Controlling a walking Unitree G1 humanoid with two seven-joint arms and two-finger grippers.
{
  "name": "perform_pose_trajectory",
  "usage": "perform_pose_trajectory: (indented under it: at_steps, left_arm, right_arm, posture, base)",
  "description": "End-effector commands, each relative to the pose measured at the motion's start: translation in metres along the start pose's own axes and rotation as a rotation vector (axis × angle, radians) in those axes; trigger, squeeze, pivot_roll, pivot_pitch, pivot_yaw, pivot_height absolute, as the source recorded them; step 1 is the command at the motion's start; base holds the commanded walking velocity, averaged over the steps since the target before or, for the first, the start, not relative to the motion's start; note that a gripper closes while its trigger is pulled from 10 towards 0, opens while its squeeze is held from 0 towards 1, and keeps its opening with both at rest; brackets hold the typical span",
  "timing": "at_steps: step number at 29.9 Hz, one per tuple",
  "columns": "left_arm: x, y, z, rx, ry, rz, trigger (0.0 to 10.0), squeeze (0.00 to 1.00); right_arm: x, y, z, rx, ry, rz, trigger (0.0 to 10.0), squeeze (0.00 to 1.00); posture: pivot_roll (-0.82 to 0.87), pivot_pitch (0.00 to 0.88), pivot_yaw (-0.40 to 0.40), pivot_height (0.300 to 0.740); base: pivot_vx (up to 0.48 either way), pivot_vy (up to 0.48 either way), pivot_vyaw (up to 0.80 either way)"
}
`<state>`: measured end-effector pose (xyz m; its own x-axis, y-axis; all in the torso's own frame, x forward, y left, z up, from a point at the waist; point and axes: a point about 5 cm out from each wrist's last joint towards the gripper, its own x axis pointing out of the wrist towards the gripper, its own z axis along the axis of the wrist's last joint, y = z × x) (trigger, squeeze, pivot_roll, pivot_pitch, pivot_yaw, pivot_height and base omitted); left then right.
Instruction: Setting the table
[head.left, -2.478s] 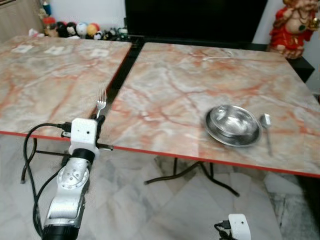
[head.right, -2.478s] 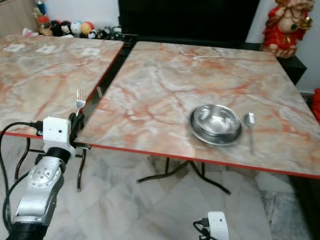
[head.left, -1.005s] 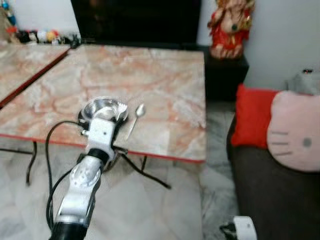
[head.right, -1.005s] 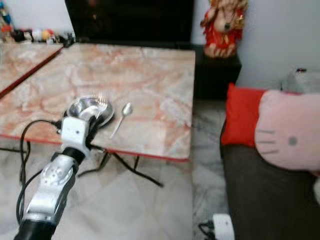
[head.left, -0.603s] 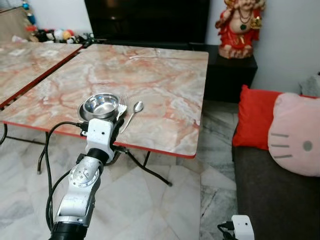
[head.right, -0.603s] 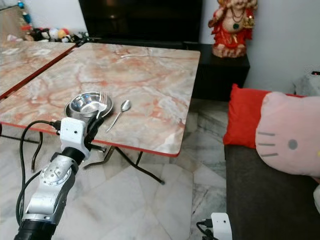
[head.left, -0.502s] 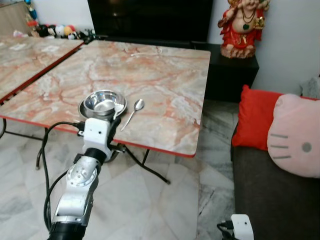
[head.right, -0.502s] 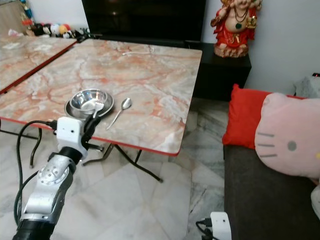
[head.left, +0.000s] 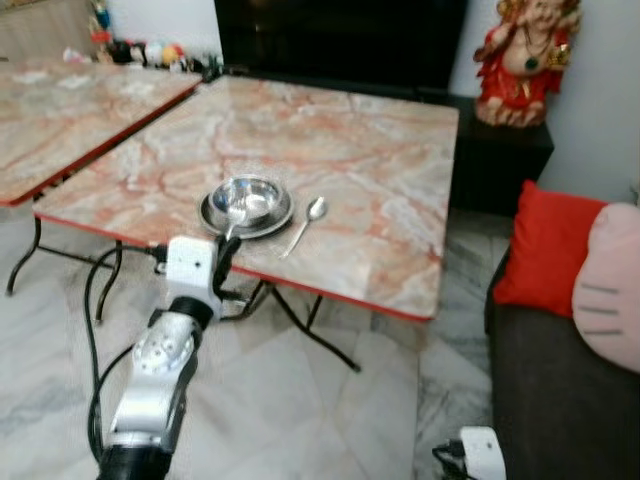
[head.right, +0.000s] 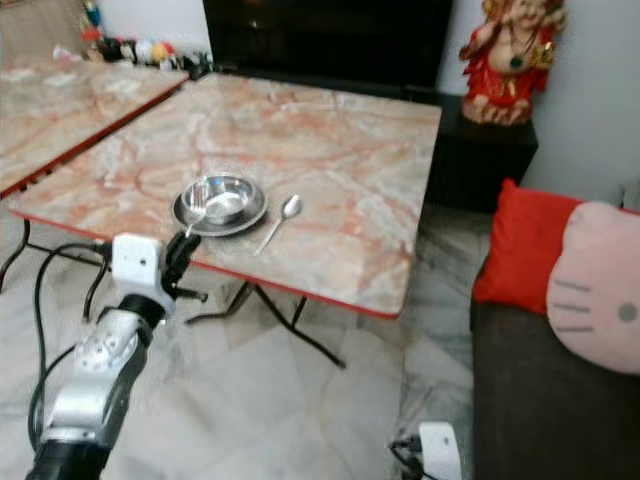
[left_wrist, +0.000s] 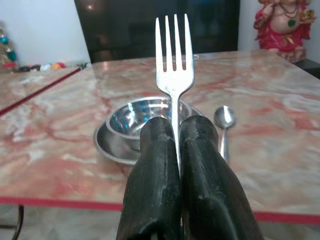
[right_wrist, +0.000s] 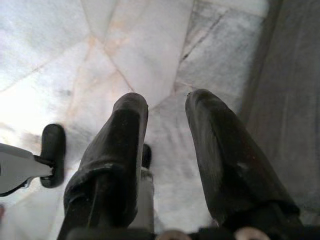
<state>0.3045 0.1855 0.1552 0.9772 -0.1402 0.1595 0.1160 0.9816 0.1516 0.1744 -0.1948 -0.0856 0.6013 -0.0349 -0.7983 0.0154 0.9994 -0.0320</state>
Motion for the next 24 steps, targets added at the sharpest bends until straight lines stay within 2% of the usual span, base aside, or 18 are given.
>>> perform_pose_trajectory:
  at_steps: [1, 8, 13, 24]
  left_arm:
    - [0.0006, -0.0076, 0.0012, -0.026, -0.006, -0.027, 10.0, 0.0]
    - [0.0002, -0.0121, 0.0027, -0.03, -0.013, -0.056, 10.0, 0.0]
    - [0.0053, -0.0107, 0.0077, -0.029, -0.03, -0.063, 10.0, 0.0]
    - [0.0067, -0.0173, 0.008, -0.045, -0.033, -0.071, 10.0, 0.0]
  right_arm:
    - [-0.002, -0.0068, -0.0055, 0.003, 0.013, -0.017, 10.0, 0.0]
    - [-0.0028, -0.0066, -0.0086, -0.007, 0.021, -0.014, 10.0, 0.0]
    - [-0.0024, -0.0056, -0.007, 0.008, 0.01, -0.016, 10.0, 0.0]
    - [-0.0022, -0.0068, -0.0054, 0.001, 0.007, -0.011, 10.0, 0.0]
  posture:
    - [0.08, 0.0, -0.019, 0.74]
    - [0.09, 0.0, -0.01, 0.74]
    - [0.08, 0.0, -0.003, 0.74]
    - [0.08, 0.0, -0.012, 0.74]
  base:
    - [0.0, 0.0, 0.0]
    - [0.0, 0.0, 0.0]
    - [0.0, 0.0, 0.0]
    - [0.285, 0.0, 0.0]
